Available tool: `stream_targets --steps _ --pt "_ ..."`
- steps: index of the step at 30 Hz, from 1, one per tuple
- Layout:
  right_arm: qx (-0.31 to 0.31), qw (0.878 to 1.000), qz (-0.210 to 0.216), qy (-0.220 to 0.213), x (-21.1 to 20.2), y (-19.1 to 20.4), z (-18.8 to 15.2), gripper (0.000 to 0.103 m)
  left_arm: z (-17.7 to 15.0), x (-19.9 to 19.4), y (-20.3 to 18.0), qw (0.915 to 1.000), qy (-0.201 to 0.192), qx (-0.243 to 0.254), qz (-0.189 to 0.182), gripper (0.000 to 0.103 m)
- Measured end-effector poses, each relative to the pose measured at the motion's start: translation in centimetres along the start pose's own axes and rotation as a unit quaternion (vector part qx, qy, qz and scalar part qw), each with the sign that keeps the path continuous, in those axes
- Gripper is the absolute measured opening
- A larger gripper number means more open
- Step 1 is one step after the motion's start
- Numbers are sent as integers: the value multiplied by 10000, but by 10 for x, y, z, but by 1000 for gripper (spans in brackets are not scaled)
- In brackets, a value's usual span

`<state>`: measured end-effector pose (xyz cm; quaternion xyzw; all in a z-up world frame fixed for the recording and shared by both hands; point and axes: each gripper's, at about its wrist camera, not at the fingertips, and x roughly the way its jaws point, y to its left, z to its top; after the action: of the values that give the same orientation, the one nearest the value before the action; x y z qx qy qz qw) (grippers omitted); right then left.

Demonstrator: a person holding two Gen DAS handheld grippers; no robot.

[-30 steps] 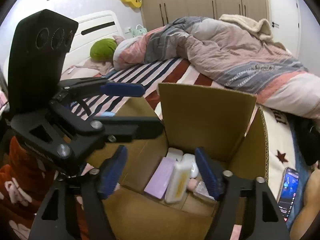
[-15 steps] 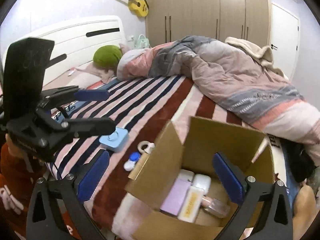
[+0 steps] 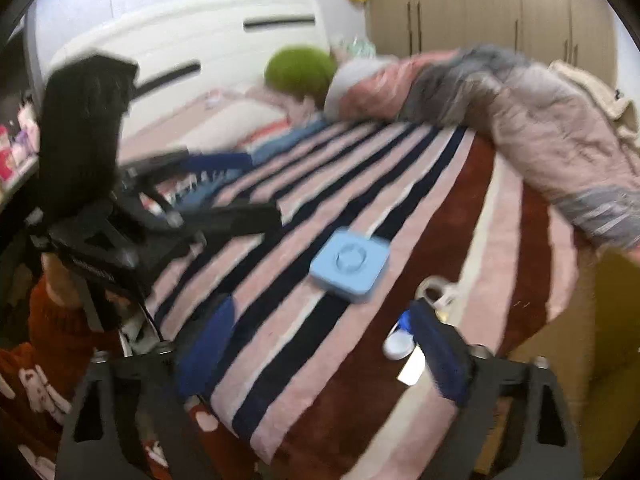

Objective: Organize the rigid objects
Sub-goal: 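Grasp the blue-and-white contact lens case with the right gripper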

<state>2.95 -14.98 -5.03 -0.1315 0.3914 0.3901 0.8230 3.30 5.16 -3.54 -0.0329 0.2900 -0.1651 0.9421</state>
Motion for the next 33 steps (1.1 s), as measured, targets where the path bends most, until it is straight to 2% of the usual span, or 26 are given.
stream_targets --steps 2,5,10,13,16,19,22,25,29,33 --pt "41 9995 -91 295 24 -5 -5 66 -10 5 12 10000 50 -85 8 98" --pt "2 9966 -507 650 56 -17 -14 61 -23 11 29 9996 95 -264 -81 98" --pt "347 9891 -749 1217 96 -47 -22 58 -33 20 49 9988 116 -476 -98 98" --pt "496 9854 -853 1386 109 -57 -24 58 -36 23 55 9983 132 -560 -138 98" --pt "453 9867 -716 1390 113 -54 -22 58 -37 25 57 9981 161 -584 -149 98" --pt "780 9831 -209 1641 125 -55 -26 58 -38 26 58 9979 179 -596 -160 98" --pt "694 9836 -437 1604 128 -55 -28 56 -39 26 59 9980 196 -585 -169 98" --pt "961 9829 -459 1500 125 -63 -29 49 -40 26 59 9979 197 -594 -168 98" --pt "1047 9821 -671 1412 126 -69 -28 26 -39 25 59 9977 191 -623 -193 98" --pt "811 9872 -686 1193 119 -61 -28 26 -36 26 55 9977 208 -591 -251 98"
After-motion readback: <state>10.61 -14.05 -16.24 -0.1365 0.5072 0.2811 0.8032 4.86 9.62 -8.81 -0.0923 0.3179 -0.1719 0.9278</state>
